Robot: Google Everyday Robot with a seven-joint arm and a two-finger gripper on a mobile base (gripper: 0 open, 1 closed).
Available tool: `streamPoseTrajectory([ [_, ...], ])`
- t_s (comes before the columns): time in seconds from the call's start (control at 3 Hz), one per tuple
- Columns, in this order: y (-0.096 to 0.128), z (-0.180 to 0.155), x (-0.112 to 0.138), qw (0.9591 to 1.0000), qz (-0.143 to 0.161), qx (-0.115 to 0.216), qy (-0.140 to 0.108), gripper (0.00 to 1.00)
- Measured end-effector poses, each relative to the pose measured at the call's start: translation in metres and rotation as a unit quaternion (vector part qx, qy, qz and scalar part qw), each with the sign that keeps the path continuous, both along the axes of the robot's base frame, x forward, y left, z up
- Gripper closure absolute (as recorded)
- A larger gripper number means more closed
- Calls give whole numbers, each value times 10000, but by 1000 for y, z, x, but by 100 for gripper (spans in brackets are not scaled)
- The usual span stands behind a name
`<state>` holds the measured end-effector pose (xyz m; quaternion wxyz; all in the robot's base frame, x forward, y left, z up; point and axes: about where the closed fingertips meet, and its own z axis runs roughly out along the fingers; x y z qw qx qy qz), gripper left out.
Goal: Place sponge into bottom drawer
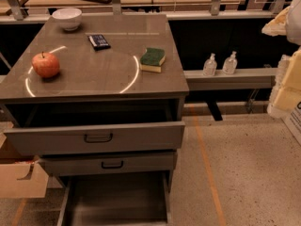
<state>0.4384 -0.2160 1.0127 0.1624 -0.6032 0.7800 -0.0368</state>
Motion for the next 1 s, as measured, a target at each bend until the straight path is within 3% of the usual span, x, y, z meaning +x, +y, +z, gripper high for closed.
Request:
streamPoseTrajectory([
  [0.33, 0, 0, 0, 10000, 0, 0, -1, 0],
  [0.67, 15, 2, 15, 9993, -233, 282, -77, 0],
  [1.0, 63, 23, 77, 9879, -539, 1365, -509, 0],
])
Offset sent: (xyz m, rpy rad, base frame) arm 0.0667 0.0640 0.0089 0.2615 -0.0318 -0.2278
